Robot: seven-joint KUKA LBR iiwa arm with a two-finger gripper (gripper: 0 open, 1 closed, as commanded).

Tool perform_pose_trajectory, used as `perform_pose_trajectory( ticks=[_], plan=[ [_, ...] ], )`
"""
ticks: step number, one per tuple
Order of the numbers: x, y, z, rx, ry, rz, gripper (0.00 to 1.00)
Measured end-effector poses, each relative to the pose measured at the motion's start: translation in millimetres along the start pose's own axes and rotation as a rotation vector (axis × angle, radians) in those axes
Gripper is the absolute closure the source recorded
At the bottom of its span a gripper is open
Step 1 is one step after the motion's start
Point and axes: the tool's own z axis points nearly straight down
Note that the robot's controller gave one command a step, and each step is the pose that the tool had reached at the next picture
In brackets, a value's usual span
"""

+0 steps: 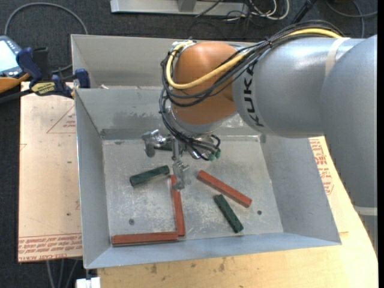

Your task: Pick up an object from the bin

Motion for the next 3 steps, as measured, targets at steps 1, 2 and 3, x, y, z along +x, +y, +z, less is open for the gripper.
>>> perform_pose_trajectory(
  ticks=[1,2,3],
  plan=[
    [-3.8,10.2,90.3,-0.005,0.01,-0.305,0.0],
    [-5.3,9.0,88.4,-0.002,0.004,-0.303,1.0],
    [4.9,-14.7,27.0,0.002,0.001,-0.281,1.0]
  ],
)
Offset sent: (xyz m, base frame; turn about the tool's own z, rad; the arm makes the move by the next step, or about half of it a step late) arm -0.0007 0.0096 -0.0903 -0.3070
